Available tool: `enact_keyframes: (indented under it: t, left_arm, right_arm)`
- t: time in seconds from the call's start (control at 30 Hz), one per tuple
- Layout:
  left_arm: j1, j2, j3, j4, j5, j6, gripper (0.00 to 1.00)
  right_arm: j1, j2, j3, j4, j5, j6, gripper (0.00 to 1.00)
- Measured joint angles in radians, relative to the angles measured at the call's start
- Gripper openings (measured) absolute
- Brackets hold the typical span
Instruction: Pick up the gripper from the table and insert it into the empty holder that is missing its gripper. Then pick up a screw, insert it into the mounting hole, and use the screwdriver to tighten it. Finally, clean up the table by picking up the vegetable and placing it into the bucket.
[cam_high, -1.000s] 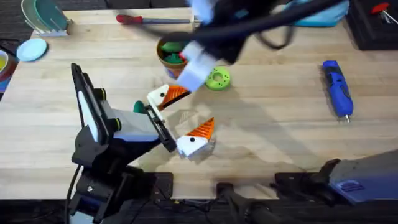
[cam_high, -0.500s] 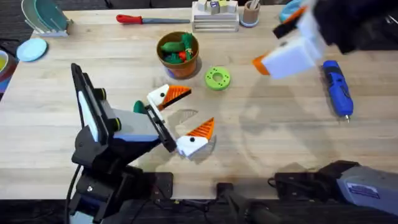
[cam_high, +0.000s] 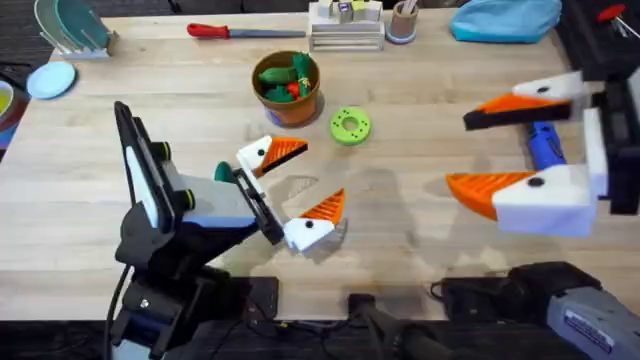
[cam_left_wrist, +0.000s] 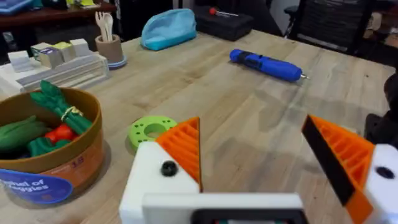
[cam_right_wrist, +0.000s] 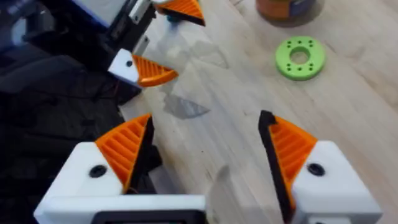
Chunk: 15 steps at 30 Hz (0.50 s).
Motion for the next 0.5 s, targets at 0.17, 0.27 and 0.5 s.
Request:
enact_keyframes:
  t: [0.17, 0.27, 0.5]
  left_arm:
    - [0.000, 0.000, 0.000, 0.000, 0.000, 0.000, 0.993]
    - [0.000, 0.000, 0.000, 0.000, 0.000, 0.000, 0.994]
    - [0.000, 0.000, 0.000, 0.000, 0.000, 0.000, 0.994]
  right_arm:
    - [0.019, 0.014, -0.029, 0.002, -0.031, -0.014, 0.993]
    - [0.032, 0.028, -0.029, 0.003, -0.041, -0.016, 0.992]
    - [0.036, 0.087, -0.029, 0.004, -0.048, -0.019, 0.992]
